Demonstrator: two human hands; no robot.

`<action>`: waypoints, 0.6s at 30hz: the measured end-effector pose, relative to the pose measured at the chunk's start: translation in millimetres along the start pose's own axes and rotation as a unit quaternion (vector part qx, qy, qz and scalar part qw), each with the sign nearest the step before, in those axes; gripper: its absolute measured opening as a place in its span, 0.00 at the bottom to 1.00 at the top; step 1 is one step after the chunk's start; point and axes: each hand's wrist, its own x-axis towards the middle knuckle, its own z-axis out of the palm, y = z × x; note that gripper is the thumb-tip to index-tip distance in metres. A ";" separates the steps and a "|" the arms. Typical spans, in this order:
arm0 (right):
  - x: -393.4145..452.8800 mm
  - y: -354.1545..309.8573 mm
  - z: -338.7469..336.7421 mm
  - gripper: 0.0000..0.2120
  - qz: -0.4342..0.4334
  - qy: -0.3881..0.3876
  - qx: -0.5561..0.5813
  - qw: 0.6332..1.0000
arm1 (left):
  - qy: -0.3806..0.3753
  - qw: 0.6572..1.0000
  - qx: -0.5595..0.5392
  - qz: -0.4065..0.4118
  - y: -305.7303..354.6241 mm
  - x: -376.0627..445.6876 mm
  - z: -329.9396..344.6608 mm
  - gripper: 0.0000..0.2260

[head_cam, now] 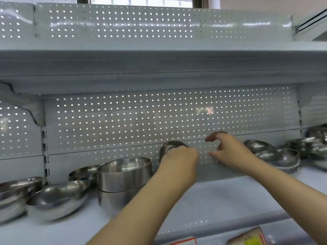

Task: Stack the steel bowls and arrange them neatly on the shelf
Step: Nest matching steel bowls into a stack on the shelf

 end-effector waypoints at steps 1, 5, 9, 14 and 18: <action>13.5 4.3 3.3 0.16 -0.013 -0.007 -0.013 1.000 | -0.003 1.000 -0.003 -0.006 5.8 21.6 2.8 0.08; 62.6 13.2 34.8 0.17 -0.059 -0.111 -0.121 0.985 | -0.070 0.994 -0.013 -0.084 14.5 89.4 22.0 0.19; 80.6 32.6 80.1 0.20 -0.104 -0.191 -0.159 0.963 | -0.121 0.979 -0.019 -0.164 9.2 105.6 56.8 0.17; 82.5 60.4 118.6 0.26 -0.146 -0.222 -0.157 0.951 | -0.122 0.973 0.006 -0.195 -1.1 108.0 82.6 0.18; 76.6 61.7 126.3 0.23 -0.159 -0.239 -0.136 0.948 | -0.128 0.971 0.019 -0.203 -12.3 111.8 109.1 0.18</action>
